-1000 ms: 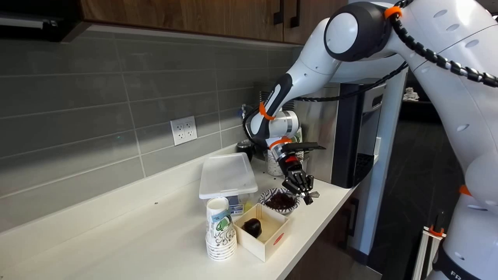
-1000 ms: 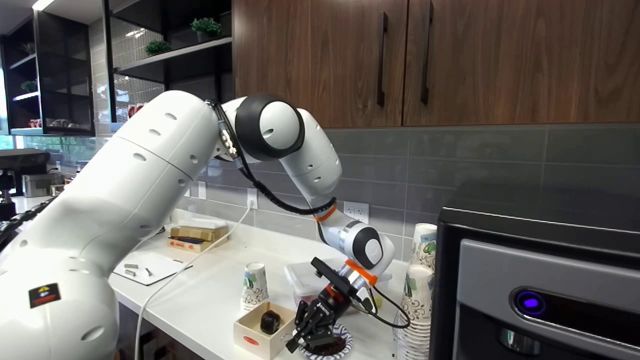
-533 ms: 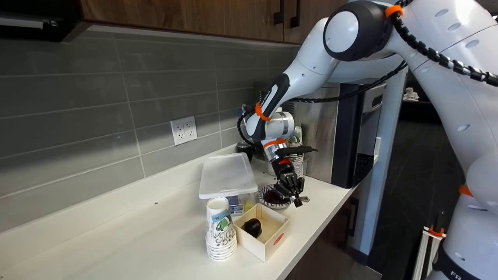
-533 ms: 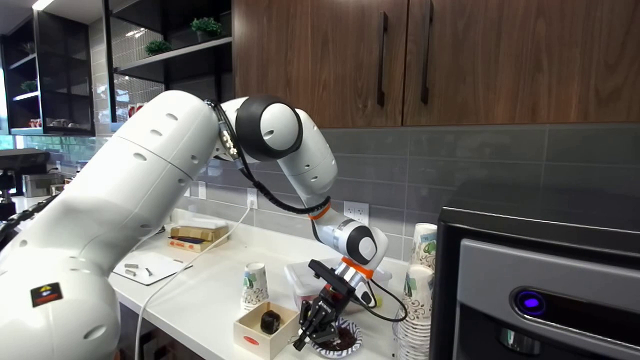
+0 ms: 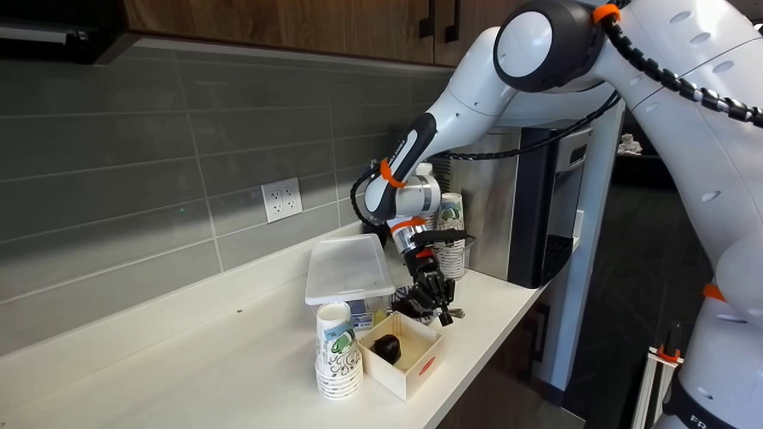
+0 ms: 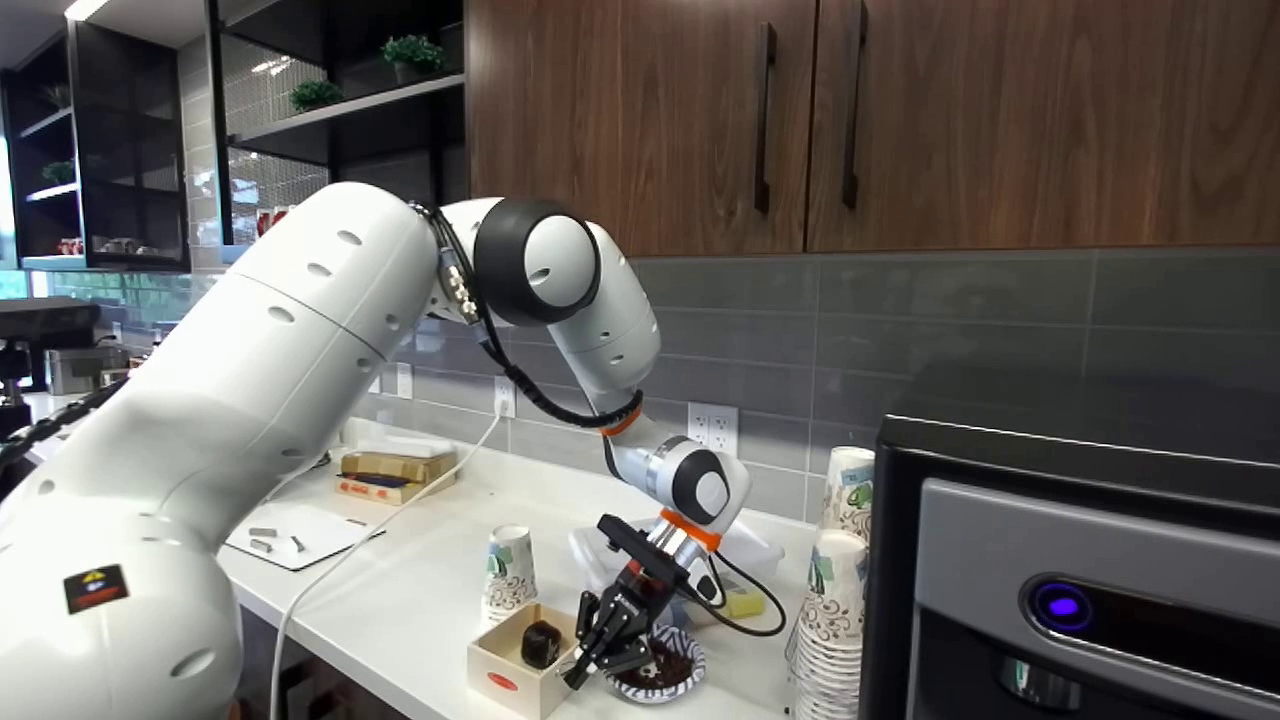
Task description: Stir the contents of the paper plate with a spoon
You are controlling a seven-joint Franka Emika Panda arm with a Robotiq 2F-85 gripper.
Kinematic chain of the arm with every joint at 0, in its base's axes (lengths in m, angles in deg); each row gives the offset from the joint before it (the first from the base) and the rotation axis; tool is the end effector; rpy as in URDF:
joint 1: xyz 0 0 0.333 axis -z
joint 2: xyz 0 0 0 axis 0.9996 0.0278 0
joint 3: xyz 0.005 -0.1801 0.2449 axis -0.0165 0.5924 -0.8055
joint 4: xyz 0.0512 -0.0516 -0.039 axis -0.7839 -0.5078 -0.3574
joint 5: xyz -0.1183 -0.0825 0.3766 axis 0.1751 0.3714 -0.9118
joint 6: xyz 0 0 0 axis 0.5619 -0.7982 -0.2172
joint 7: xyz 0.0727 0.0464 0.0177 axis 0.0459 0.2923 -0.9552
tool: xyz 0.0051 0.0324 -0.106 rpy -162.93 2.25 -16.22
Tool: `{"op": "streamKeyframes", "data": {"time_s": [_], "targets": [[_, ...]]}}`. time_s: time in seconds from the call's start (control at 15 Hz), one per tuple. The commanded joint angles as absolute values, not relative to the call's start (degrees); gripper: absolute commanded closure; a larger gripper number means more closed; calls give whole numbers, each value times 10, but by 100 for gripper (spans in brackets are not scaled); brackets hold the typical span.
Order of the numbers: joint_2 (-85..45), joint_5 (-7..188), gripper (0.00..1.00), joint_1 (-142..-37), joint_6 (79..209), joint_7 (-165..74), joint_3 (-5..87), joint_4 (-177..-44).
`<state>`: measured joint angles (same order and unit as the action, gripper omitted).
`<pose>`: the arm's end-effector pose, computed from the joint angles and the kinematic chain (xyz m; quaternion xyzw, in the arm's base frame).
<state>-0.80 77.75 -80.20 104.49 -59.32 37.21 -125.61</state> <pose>0.5213 -0.0588 0.1266 -0.9112 0.0372 0.3879 0.1337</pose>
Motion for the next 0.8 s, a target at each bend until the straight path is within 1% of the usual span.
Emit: {"op": "streamKeyframes", "data": {"time_s": [0.0, 0.73], "targets": [[-1, 772, 99, -802, 1008, -590, 376, -1255], [-2, 794, 99, -793, 891, -559, 420, -1235]]}}
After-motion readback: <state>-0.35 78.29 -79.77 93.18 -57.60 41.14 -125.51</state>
